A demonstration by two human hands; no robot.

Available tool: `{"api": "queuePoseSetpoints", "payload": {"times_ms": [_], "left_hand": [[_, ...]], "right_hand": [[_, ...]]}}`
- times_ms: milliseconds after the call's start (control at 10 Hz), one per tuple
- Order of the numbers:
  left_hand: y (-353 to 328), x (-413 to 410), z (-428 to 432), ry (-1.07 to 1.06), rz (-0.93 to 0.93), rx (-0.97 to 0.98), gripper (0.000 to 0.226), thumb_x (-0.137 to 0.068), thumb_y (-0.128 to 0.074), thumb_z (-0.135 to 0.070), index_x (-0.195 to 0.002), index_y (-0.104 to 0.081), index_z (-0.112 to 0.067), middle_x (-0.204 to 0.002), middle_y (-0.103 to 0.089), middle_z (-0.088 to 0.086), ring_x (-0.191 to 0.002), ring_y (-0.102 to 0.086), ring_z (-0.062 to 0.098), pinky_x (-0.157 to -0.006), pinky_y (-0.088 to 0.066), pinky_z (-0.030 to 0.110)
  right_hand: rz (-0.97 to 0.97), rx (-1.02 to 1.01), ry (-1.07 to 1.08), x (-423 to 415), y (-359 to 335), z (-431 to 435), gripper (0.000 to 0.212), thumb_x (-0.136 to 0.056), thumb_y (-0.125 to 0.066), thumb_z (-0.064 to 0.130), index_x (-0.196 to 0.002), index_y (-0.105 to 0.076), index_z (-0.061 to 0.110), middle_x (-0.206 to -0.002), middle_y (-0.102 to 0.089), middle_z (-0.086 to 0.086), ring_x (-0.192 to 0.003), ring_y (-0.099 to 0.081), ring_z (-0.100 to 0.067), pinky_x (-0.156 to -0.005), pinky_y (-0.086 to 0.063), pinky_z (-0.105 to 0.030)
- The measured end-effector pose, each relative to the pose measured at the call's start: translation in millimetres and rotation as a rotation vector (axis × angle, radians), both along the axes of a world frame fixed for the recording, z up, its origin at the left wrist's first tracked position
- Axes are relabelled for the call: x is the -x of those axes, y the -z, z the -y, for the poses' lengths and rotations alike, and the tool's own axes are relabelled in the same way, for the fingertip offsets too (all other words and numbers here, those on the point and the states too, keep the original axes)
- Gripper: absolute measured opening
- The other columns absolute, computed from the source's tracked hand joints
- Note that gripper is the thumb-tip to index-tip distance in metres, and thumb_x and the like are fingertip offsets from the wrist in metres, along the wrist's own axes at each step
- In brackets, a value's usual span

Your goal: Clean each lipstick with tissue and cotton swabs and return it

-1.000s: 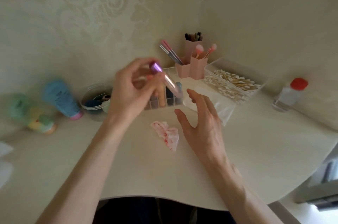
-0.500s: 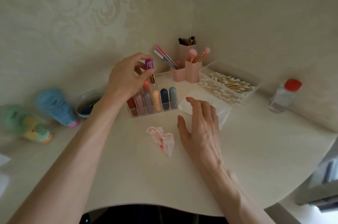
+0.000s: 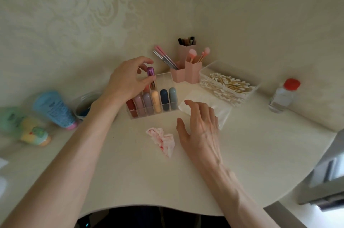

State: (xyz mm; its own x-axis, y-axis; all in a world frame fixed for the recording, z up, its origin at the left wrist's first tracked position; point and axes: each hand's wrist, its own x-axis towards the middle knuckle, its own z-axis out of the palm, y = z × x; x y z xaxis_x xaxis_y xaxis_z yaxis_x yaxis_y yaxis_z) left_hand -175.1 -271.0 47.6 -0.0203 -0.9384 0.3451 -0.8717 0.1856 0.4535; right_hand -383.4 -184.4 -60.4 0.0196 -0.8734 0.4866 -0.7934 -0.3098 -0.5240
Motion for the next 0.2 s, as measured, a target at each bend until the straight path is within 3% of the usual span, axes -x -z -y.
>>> {"api": "queuePoseSetpoints", "payload": {"times_ms": [200], "left_hand": [[-0.2, -7.5, -8.0, -0.029, -0.086, 0.033, 0.037, -0.092, -0.077, -0.031, -0.128, -0.065, -0.031, -0.111, -0.069, -0.015, -0.102, -0.061, 0.005, -0.096, -0.045, 0.033]], "right_hand": [[0.010, 0.021, 0.011, 0.6, 1.4, 1.6, 0.054, -0.090, -0.073, 0.020, -0.141, -0.056, 0.012, -0.130, -0.059, -0.011, -0.116, -0.055, -0.033, -0.092, -0.044, -0.041]]}}
